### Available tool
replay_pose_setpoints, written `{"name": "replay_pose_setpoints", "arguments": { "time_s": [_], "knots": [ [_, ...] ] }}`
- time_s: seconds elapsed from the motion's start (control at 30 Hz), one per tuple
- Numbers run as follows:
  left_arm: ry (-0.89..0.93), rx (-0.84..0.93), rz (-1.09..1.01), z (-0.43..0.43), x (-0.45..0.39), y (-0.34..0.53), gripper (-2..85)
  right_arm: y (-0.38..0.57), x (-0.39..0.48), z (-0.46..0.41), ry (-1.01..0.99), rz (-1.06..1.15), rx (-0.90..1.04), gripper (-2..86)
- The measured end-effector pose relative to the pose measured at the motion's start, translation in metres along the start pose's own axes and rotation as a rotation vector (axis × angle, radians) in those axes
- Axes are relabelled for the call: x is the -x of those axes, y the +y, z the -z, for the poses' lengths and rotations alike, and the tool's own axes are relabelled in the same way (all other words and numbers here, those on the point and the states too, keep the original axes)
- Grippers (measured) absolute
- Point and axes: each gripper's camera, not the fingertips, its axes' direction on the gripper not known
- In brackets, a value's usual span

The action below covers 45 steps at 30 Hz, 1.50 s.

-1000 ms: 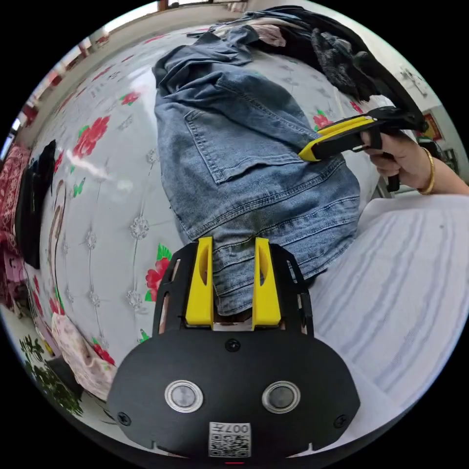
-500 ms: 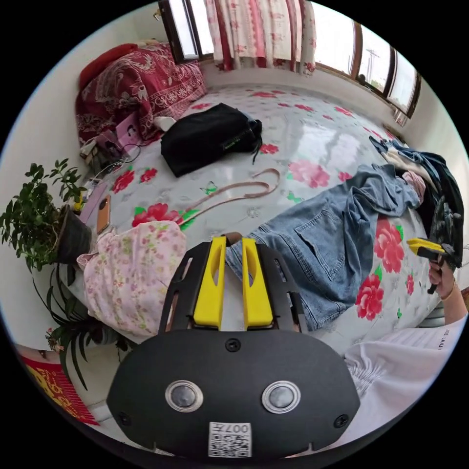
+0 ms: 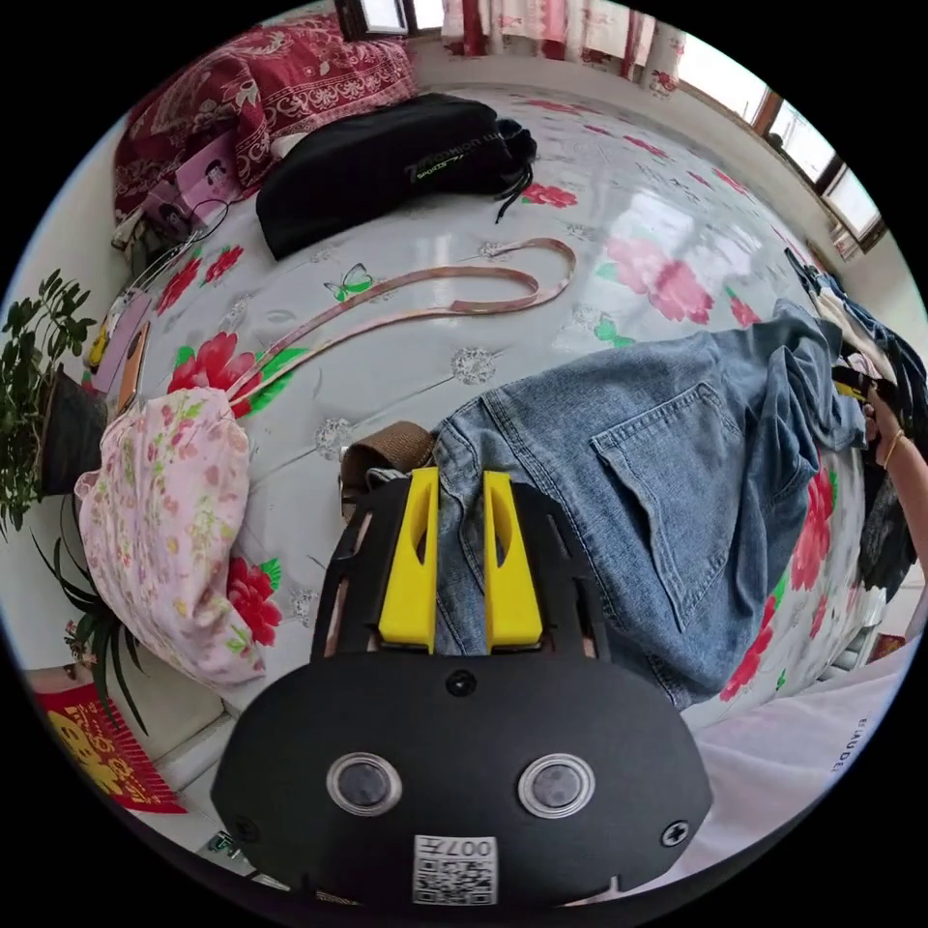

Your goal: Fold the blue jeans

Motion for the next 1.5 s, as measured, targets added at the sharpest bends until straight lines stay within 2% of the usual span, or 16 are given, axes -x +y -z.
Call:
{"name": "replay_pose_setpoints", "arguments": {
  "time_s": [0.1,0.17,0.33,0.47,0.53,0.7,0.83,0.97,1.03,1.07,1.23,1.33,1.37,1.43,1.5],
  "knots": [
    [-0.012,0.001,-0.002,0.035,0.006,0.007,0.3,0.018,0.017,0.006,0.092,0.085,-0.002,2.3],
    [0.017,-0.048,0.024,0.071,0.019,0.013,-0.3,0.035,0.015,0.023,0.062,0.097,-0.026,1.0],
    [0.189,-0.344,0.057,0.242,0.071,0.038,-0.8,0.112,-0.038,0.138,-0.151,-0.013,-0.377,-0.1],
    [0.218,-0.566,0.025,0.368,0.09,0.085,-0.9,0.204,-0.079,0.254,-0.285,-0.068,-0.671,-0.2],
    [0.298,-0.72,0.029,0.441,0.11,0.139,-0.9,0.255,-0.091,0.297,-0.295,-0.09,-0.797,-0.3],
    [0.48,-1.011,0.027,0.561,0.153,0.285,-0.9,0.435,-0.125,0.382,-0.364,-0.193,-1.105,-0.3],
    [0.545,-1.269,-0.053,0.665,0.172,0.392,-0.9,0.533,-0.143,0.413,-0.37,-0.271,-1.214,-0.3],
    [0.517,-1.424,-0.055,0.715,0.18,0.424,-0.9,0.568,-0.149,0.436,-0.348,-0.242,-1.257,-0.2],
    [0.371,-1.409,-0.039,0.717,0.174,0.401,-0.9,0.557,-0.15,0.439,-0.365,-0.208,-1.261,-0.2],
    [0.353,-1.384,-0.021,0.713,0.175,0.389,-0.8,0.542,-0.15,0.44,-0.394,-0.175,-1.264,-0.2],
    [0.277,-1.107,0.208,0.633,0.206,0.239,-0.6,0.447,-0.135,0.45,-0.506,-0.015,-1.235,-0.1],
    [0.16,-0.923,0.232,0.571,0.209,0.146,0.5,0.383,-0.12,0.443,-0.546,0.047,-1.209,0.2],
    [0.162,-0.879,0.238,0.554,0.211,0.128,0.9,0.354,-0.113,0.428,-0.529,0.02,-1.148,0.5],
    [0.165,-0.664,0.273,0.484,0.219,0.067,5.1,0.315,-0.105,0.392,-0.5,-0.038,-1.012,1.2],
    [0.127,-0.611,0.263,0.445,0.217,0.052,7.9,0.281,-0.1,0.321,-0.496,-0.094,-0.767,2.6]
  ]
}}
